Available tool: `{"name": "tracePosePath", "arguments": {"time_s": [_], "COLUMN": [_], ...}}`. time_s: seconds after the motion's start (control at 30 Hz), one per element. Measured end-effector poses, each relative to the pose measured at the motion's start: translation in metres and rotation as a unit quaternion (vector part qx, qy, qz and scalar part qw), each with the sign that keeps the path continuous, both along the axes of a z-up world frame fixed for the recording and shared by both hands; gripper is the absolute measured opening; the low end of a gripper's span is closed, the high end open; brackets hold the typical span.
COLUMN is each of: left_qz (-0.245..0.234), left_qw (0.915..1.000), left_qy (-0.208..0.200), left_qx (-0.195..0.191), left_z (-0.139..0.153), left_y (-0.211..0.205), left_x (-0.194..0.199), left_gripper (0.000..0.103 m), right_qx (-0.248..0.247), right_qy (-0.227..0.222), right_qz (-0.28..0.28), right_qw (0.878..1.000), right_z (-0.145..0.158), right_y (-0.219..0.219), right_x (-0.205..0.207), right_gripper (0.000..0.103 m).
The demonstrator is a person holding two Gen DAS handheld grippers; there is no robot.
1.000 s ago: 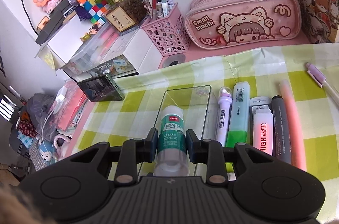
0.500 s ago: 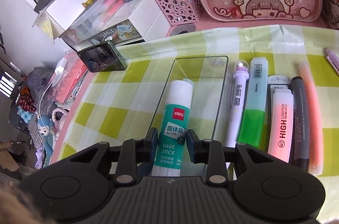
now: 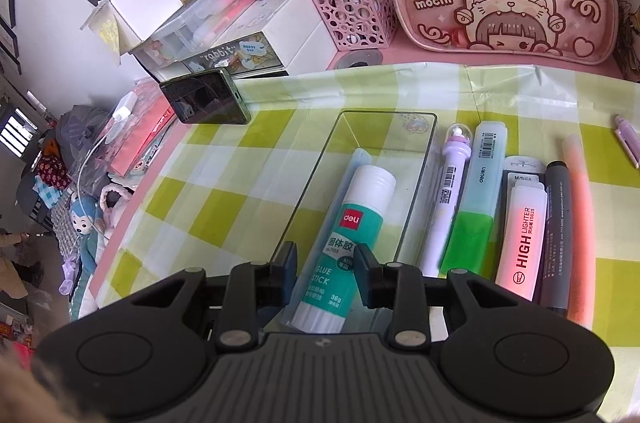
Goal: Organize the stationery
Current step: 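Carry the glue stick into the clear box and open the right tool, then grasp the black marker with the right tool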
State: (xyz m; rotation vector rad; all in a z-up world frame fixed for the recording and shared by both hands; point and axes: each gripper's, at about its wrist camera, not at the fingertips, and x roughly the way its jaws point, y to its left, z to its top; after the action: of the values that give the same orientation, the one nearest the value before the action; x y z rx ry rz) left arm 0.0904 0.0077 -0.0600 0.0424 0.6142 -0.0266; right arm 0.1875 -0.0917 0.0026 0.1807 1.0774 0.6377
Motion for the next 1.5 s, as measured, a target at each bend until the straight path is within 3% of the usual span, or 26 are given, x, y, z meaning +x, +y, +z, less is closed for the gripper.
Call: {"name": "tracePosePath", "arguments": {"time_s": [0.33,0.63,0.7,0.83,1.03,1.5], "left_qz": [0.000,0.000,0.000,0.000,0.000,0.000], "left_qw": [1.0000,1.0000,1.0000,1.0000,1.0000,1.0000], "left_qy": [0.000,0.000,0.000,0.000,0.000,0.000], "left_qx": [0.000,0.000,0.000,0.000,0.001,0.001], "left_z": [0.000,0.000,0.000,0.000,0.000,0.000], "left_y": [0.000,0.000,0.000,0.000,-0.001,0.000], "left_x": [0.000,-0.001,-0.001,-0.001,-0.001,-0.001], "left_gripper": [0.073,0.073,0.073,0.073,0.073,0.073], "right_qx": [0.050,0.019,-0.001,-0.062,-0.064,-0.067], "right_qy": [-0.028,-0.058,-0.064,-0.081,-0.064,-0.069], "right_qz": [-0.035,-0.083,-0.091,-0.095,-0.120,-0.126], "right_qw": [0.998,0.995,0.994,0.990,0.989,0.987], "right_z": [0.010,0.010,0.005,-0.006,-0.019,-0.020], "right_y": [-0.039,-0.072,-0.078,-0.086,-0.108,-0.114], "right_x": [0.000,-0.003,-0.003,-0.005,-0.005,-0.007], "right_gripper": [0.043,0.046,0.052,0.052,0.052,0.053]}}
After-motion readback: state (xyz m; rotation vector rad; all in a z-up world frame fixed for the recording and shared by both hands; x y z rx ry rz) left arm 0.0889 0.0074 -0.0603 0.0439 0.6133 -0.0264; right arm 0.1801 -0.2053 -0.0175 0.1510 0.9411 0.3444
